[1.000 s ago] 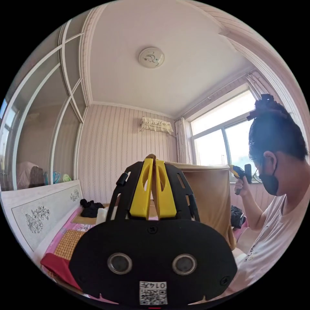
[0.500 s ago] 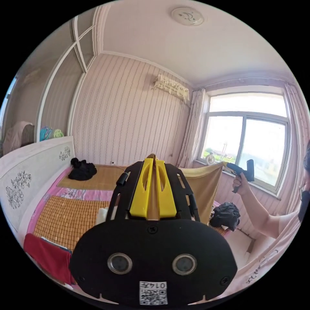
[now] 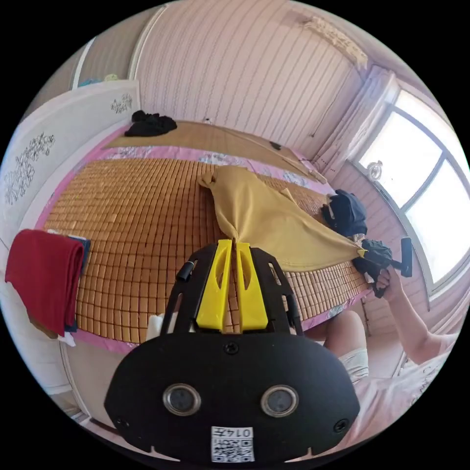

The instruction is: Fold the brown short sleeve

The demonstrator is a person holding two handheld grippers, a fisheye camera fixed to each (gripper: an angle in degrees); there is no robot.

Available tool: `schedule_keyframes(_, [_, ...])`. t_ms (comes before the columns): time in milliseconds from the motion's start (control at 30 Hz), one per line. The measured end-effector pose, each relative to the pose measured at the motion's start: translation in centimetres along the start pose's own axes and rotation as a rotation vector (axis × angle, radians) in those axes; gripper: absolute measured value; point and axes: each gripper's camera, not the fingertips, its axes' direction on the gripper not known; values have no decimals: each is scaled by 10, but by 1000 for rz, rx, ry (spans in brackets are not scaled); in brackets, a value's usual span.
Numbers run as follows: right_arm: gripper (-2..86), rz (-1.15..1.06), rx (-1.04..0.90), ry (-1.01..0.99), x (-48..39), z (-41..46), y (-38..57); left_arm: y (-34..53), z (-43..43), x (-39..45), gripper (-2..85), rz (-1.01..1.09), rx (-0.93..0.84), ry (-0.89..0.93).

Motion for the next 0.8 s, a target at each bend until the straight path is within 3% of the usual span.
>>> schedule_keyframes(167, [1,93,-149,-1,18,56,15,9,65,-12,-10,9,-212,-107])
schedule_keyframes(333, [3,165,-171,-52,23,64,31,14,94,-27,-9,-26,-367,28])
schedule_keyframes(600, [10,106,-178,-99,2,51,39,2,110,-38,1,-19,-472,164])
schedule_keyframes(700, [18,119,-170,-71,3,44,31,-4,104,-37,30,13,-476,81])
schedule_keyframes(800, [32,114,-145,8,6,37,10,-21,95,-28,50,66,-450,132])
